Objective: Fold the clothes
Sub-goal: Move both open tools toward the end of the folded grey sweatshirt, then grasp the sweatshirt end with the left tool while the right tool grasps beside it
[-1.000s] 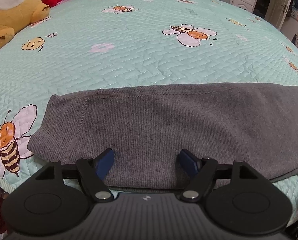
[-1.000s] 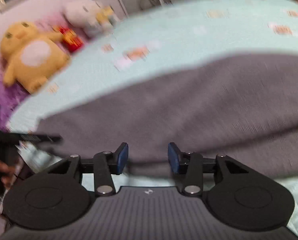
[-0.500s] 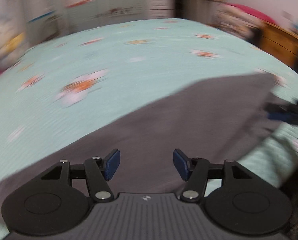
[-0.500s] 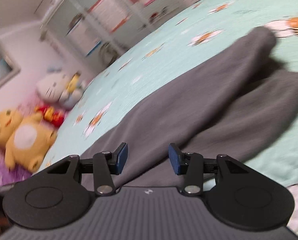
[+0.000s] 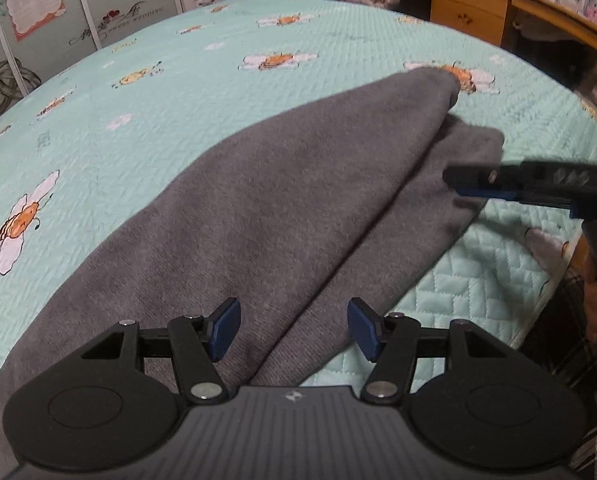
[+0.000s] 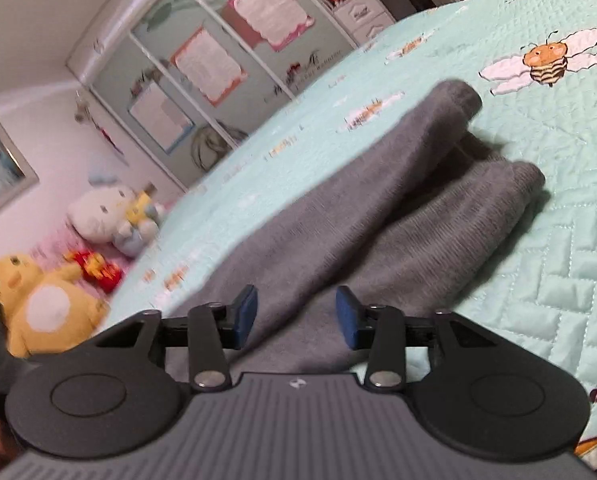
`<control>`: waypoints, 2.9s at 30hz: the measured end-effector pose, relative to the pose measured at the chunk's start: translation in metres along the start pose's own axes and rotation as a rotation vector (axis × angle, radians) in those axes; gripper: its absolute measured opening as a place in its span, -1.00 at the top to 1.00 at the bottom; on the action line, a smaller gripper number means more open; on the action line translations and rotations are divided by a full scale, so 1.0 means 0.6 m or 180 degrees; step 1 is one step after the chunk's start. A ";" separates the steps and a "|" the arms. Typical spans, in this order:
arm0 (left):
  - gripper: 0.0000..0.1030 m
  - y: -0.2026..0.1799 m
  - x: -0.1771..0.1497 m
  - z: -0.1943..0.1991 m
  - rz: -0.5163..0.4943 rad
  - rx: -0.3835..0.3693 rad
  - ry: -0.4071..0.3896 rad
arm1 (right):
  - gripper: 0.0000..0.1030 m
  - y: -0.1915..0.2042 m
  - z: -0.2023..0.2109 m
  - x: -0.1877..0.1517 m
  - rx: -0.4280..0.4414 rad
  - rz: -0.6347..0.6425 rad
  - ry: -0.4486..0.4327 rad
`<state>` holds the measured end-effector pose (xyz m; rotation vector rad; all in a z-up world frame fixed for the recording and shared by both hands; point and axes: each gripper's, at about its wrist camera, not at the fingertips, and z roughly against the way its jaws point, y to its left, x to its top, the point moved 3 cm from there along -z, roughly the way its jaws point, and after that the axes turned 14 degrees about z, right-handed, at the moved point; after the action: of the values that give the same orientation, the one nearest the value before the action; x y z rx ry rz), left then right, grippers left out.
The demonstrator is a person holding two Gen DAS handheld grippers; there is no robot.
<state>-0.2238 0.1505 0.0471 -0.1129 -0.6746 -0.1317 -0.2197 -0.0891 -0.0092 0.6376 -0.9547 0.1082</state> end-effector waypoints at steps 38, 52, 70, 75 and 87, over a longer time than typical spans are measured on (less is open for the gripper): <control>-0.45 -0.120 0.042 -0.093 -0.0681 0.0298 0.0081 | 0.44 -0.038 -0.027 -0.007 -0.0248 0.0273 -0.0140; -0.61 -0.131 0.058 -0.122 -0.0678 0.0298 0.0000 | 0.08 -0.070 -0.014 0.021 -0.0259 0.0019 -0.0150; 0.62 -0.102 0.087 -0.123 -0.0516 0.0096 0.0122 | -0.09 -0.173 -0.031 0.095 -0.0178 -0.1024 -0.0567; 0.82 -0.101 0.079 -0.116 -0.0522 0.0076 0.0089 | -0.09 -0.199 -0.051 0.110 -0.0144 -0.1298 -0.0681; 0.91 -0.068 0.088 -0.071 -0.0334 0.0009 -0.0137 | 0.86 -0.175 -0.052 0.138 -0.0163 -0.0953 -0.0774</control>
<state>-0.1631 0.0998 0.0498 -0.0776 -0.7239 -0.2296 -0.1107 -0.1726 -0.0053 0.7504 -1.0803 -0.2644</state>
